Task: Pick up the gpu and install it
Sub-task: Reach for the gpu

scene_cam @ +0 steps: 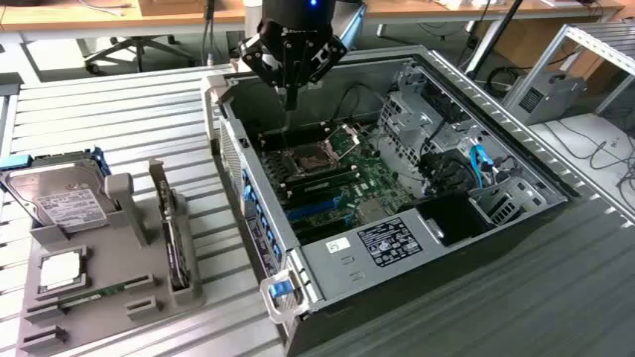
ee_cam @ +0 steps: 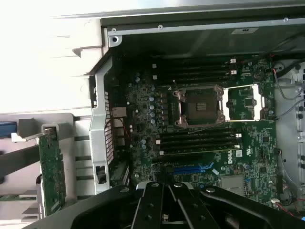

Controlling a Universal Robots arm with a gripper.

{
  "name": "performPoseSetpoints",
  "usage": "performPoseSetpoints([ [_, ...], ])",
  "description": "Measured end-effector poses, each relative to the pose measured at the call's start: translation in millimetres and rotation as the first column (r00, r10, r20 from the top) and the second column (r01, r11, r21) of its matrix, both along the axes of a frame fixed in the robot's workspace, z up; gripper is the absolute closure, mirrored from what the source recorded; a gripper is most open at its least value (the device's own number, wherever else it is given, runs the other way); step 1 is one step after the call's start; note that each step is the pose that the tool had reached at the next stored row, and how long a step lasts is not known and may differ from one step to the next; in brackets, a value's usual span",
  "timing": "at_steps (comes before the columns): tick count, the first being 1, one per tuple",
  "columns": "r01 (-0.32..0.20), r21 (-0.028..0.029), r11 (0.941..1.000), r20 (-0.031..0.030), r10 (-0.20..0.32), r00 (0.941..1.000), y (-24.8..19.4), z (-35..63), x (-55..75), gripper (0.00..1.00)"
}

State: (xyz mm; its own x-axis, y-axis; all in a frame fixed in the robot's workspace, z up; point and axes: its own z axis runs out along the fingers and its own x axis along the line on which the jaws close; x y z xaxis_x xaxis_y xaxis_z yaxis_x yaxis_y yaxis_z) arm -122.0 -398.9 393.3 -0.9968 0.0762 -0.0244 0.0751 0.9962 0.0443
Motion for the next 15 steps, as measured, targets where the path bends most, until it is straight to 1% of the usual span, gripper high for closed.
performPoseSetpoints([
  [15, 0.0, 0.0001, 1.0, 0.0001, 0.0, 1.0, 0.0, 0.0, -2.8, 0.89],
])
